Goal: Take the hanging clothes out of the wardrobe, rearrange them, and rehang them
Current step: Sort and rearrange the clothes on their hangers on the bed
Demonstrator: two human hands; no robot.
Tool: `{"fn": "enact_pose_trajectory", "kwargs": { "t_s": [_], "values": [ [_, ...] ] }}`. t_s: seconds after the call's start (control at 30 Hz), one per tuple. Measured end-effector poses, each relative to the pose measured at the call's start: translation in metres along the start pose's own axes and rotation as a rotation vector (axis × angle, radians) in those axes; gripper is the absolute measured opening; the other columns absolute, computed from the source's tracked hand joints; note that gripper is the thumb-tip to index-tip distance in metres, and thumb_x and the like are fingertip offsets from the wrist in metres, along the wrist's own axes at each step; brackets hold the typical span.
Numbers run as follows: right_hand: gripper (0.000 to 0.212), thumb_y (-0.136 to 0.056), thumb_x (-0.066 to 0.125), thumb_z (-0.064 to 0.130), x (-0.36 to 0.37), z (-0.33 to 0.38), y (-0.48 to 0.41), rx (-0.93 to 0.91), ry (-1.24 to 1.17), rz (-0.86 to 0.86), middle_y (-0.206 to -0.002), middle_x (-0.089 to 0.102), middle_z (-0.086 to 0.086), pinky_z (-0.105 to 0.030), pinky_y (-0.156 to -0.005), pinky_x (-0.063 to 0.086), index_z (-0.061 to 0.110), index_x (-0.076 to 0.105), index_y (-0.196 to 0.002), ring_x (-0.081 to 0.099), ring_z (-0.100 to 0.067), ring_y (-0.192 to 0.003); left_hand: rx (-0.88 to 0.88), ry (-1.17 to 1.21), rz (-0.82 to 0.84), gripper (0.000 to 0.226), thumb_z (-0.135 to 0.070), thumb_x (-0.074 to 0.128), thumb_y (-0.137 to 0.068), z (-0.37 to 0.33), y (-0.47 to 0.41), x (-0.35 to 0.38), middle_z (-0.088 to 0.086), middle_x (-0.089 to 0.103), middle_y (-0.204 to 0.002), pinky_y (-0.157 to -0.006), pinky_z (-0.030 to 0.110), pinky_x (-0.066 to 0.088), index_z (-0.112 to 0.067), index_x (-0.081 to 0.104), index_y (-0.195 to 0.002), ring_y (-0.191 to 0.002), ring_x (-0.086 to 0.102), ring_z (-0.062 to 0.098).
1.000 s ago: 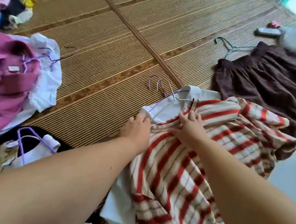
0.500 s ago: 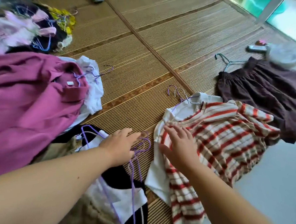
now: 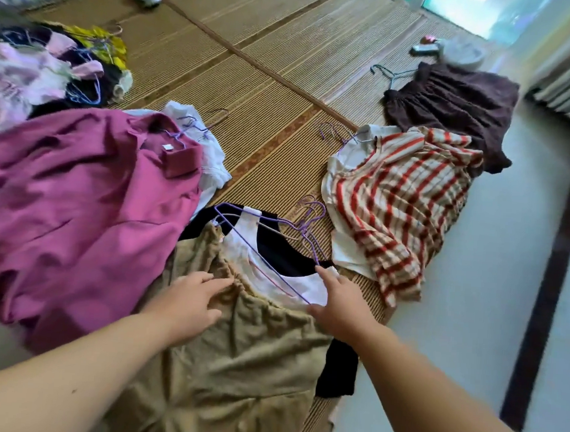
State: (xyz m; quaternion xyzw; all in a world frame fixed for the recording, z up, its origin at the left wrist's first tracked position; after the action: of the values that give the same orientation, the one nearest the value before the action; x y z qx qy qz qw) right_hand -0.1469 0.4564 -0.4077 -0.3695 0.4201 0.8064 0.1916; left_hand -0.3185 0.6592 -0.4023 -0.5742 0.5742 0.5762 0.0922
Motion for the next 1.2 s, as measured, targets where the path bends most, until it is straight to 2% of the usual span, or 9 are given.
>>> {"fn": "enact_pose_trajectory", "kwargs": {
  "t_s": [0.33, 0.47, 0.6, 0.7, 0.83, 0.9, 0.97, 1.1, 1.2],
  "values": [
    [0.071, -0.088, 0.055, 0.029, 0.072, -0.055, -0.057, 0.231, -0.118, -0.004, -0.134, 0.049, -0.015, -0.036, -0.094, 0.044, 0.025, 0.019, -0.149, 0.051, -0.033, -0.116, -0.002, 0.012, 0.176, 0.074, -0.044, 0.055, -0.086, 0.018, -0.054, 0.112, 0.000, 0.015, -0.159, -0.115, 0.040, 0.025, -0.042, 0.015, -0.148, -0.143, 0.021, 0.023],
    [0.047, -0.092, 0.046, 0.024, 0.080, -0.068, -0.072, 0.218, -0.106, -0.155, -0.118, 0.059, -0.016, -0.034, -0.081, 0.043, 0.019, 0.041, -0.138, 0.056, -0.033, -0.104, -0.029, -0.063, 0.243, 0.080, -0.051, 0.056, -0.083, 0.019, -0.071, 0.142, 0.000, 0.012, -0.159, -0.115, 0.040, 0.024, -0.040, 0.012, -0.149, -0.143, 0.018, 0.026],
    [0.027, -0.099, 0.040, 0.027, 0.073, -0.067, -0.068, 0.258, -0.286, -0.254, -0.088, 0.057, -0.002, -0.030, -0.066, 0.035, 0.019, 0.057, -0.118, 0.052, -0.021, -0.077, -0.055, -0.037, 0.236, 0.080, -0.052, 0.057, -0.081, 0.017, -0.070, 0.141, 0.000, 0.014, -0.159, -0.116, 0.039, 0.022, -0.040, 0.015, -0.149, -0.143, 0.018, 0.026],
    [0.023, -0.098, 0.043, 0.032, 0.061, -0.063, -0.047, 0.286, -0.516, -0.345, -0.083, 0.059, 0.005, -0.029, -0.061, 0.035, 0.025, 0.060, -0.112, 0.053, -0.017, -0.074, -0.056, -0.004, 0.152, 0.077, -0.049, 0.058, -0.082, 0.015, -0.069, 0.114, 0.003, 0.018, -0.158, -0.116, 0.041, 0.023, -0.038, 0.020, -0.148, -0.143, 0.019, 0.025],
    [0.022, -0.095, 0.051, 0.024, 0.032, -0.037, -0.001, 0.059, -0.611, -0.408, -0.063, 0.058, 0.018, -0.019, -0.058, 0.037, 0.041, 0.060, -0.086, 0.051, -0.003, -0.060, -0.063, 0.007, -0.116, 0.073, -0.044, 0.061, -0.081, 0.003, -0.061, 0.041, 0.005, 0.013, -0.158, -0.116, 0.040, 0.021, -0.035, 0.029, -0.146, -0.142, 0.018, 0.029],
    [0.031, -0.093, 0.055, 0.016, 0.016, -0.022, 0.021, -0.056, -0.591, -0.415, -0.072, 0.062, 0.026, -0.008, -0.057, 0.037, 0.044, 0.059, -0.078, 0.055, 0.004, -0.064, -0.044, 0.003, -0.307, 0.072, -0.038, 0.062, -0.080, -0.003, -0.049, -0.008, 0.007, 0.009, -0.159, -0.116, 0.040, 0.018, -0.032, 0.031, -0.146, -0.141, 0.018, 0.031],
    [0.032, -0.093, 0.056, 0.016, -0.002, -0.011, 0.039, -0.108, -0.572, -0.399, -0.076, 0.063, 0.025, -0.012, -0.057, 0.039, 0.043, 0.062, -0.078, 0.055, 0.003, -0.063, -0.042, 0.000, -0.433, 0.077, -0.034, 0.061, -0.082, -0.005, -0.033, -0.054, 0.009, 0.006, -0.159, -0.116, 0.040, 0.015, -0.027, 0.023, -0.149, -0.142, 0.016, 0.031],
    [0.034, -0.092, 0.057, 0.020, -0.035, 0.004, 0.072, -0.105, -0.594, -0.297, -0.067, 0.061, 0.024, -0.012, -0.053, 0.039, 0.052, 0.062, -0.081, 0.052, 0.003, -0.056, -0.120, -0.024, -0.372, 0.078, -0.032, 0.054, -0.088, -0.003, 0.001, -0.116, 0.005, 0.004, -0.160, -0.116, 0.045, 0.019, -0.024, 0.010, -0.152, -0.145, 0.012, 0.027],
    [0.034, -0.090, 0.060, 0.017, -0.056, 0.010, 0.095, -0.106, -0.635, -0.259, -0.066, 0.063, 0.009, -0.014, -0.056, 0.038, 0.048, 0.067, -0.081, 0.049, -0.003, -0.057, -0.105, -0.122, -0.244, 0.055, -0.040, 0.043, -0.095, -0.010, 0.024, -0.142, 0.000, 0.025, -0.156, -0.113, 0.049, 0.024, -0.032, 0.026, -0.147, -0.142, 0.022, 0.025]
  ]
}}
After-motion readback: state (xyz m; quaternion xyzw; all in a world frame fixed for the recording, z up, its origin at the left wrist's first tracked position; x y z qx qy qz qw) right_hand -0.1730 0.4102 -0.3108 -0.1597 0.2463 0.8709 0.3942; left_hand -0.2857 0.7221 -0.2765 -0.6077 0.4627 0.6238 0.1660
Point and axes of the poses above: each hand's wrist, its own y-axis away from the middle knuckle, its own x-axis out of the palm, z = x × y, the point moved 5 cm from there along -y, towards the middle knuckle
